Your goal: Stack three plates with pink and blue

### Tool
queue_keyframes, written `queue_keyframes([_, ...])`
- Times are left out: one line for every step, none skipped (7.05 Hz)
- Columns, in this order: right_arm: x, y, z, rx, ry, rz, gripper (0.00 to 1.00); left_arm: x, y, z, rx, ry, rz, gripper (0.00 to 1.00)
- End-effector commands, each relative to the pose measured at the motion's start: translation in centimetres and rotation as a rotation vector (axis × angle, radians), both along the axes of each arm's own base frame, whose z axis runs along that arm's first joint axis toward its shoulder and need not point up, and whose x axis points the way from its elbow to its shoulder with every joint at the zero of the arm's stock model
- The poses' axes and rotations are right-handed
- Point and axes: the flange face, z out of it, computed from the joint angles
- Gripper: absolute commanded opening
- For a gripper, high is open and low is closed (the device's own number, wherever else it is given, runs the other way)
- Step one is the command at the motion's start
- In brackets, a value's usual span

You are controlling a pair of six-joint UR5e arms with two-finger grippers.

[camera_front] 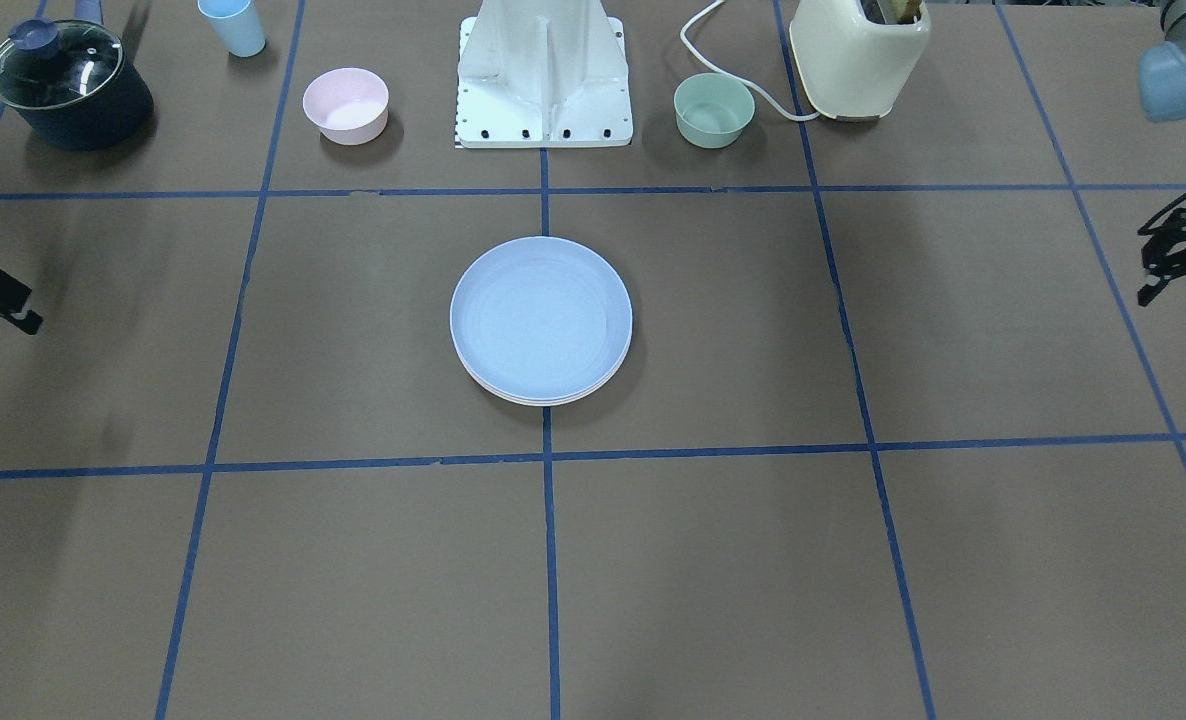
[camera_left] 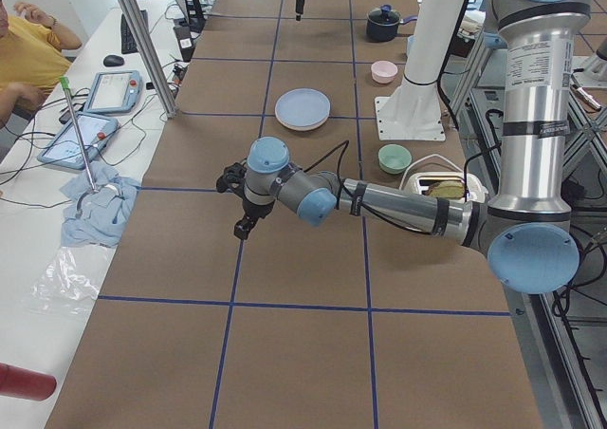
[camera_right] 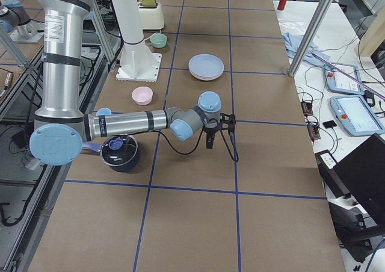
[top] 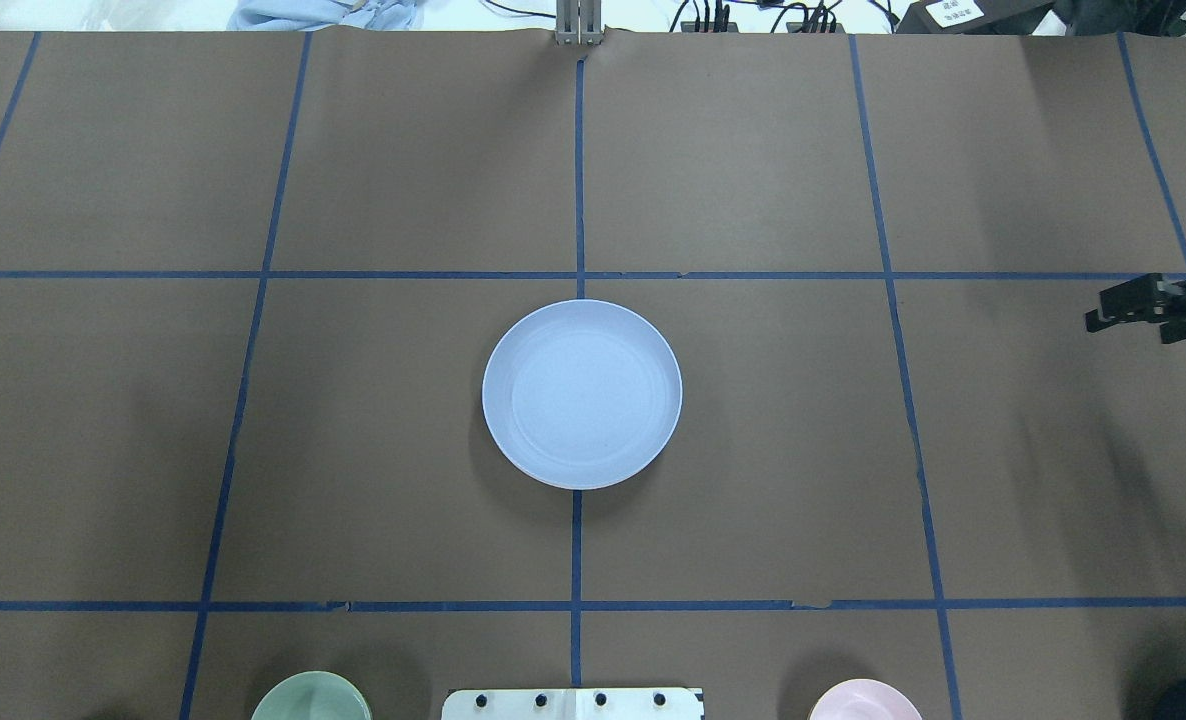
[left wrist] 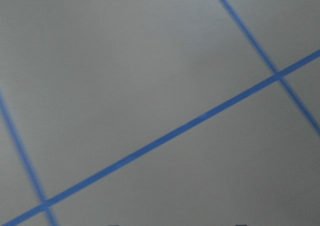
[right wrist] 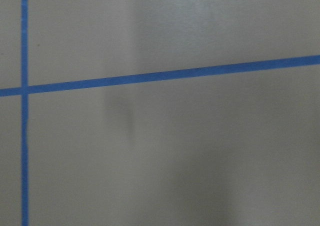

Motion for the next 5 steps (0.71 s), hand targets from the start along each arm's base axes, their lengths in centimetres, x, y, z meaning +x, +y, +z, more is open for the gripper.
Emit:
queue_keyframes([6.8, -0.1, 2.8, 0.025, 0.063, -0.066, 1.0, -4.9, 1.4, 1.7, -0.028, 0.021, -0.02, 0.85])
queue_keyframes([7.4, -0.1, 3.2, 0.01, 0.068, -0.06, 1.0, -6.5, 1.8, 1.3, -0.033, 0.069, -0.036, 0.86])
queue_keyframes([7.5, -0.3, 3.6, 0.005, 0.084, -0.054, 1.0, -9.3, 2.2, 0.9, -0.024, 0.073, -0.093, 0.88])
queue_keyframes([8.2, -0.8, 4.1, -0.004, 0.087, -0.039, 1.0, -10.0, 2.6, 1.1, -0.025, 0.072, -0.108, 0.96])
queue_keyframes([9.2, -0.8, 4.8, -0.005, 0.095, -0.043, 1.0, -10.1, 2.8, 1.2, -0.028, 0.073, -0.11, 0.96])
